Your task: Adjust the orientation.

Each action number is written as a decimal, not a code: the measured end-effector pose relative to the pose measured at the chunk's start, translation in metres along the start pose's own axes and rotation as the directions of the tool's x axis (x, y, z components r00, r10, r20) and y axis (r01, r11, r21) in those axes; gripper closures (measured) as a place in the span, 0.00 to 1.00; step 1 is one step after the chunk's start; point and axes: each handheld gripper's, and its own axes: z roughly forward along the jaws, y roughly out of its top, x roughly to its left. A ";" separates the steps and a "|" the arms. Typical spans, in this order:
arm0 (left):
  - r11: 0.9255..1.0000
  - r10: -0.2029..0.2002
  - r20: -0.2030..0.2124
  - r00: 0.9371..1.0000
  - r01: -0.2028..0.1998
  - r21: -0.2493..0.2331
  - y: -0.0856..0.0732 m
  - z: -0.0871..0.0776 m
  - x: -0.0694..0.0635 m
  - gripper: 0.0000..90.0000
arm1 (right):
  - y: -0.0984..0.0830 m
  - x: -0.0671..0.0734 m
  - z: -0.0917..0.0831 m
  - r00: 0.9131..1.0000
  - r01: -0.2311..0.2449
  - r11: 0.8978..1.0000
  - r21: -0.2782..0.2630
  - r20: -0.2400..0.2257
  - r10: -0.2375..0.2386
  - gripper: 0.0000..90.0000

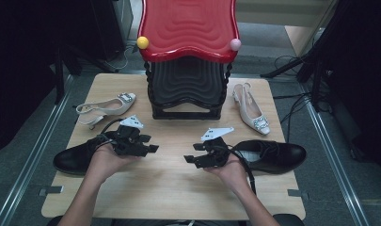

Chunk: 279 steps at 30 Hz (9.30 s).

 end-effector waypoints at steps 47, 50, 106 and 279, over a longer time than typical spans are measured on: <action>0.978 -0.151 -0.152 0.977 0.170 0.121 -0.015 -0.007 0.036 0.62 | 0.001 -0.005 -0.008 1.000 -0.018 1.000 -0.014 0.022 0.018 0.40; 0.976 -0.148 -0.148 0.978 0.168 0.137 -0.014 0.001 0.039 0.62 | -0.001 -0.006 -0.010 0.999 -0.023 1.000 -0.016 0.028 0.023 0.40; 0.943 -0.301 0.048 0.952 0.290 0.162 0.042 0.001 -0.009 0.92 | 0.010 -0.003 -0.004 0.998 -0.052 0.999 0.004 -0.023 0.053 0.44; 0.970 -0.223 0.059 0.973 0.215 0.113 -0.047 0.019 0.020 1.00 | 0.012 0.024 0.023 0.999 -0.025 0.993 0.119 -0.027 0.028 1.00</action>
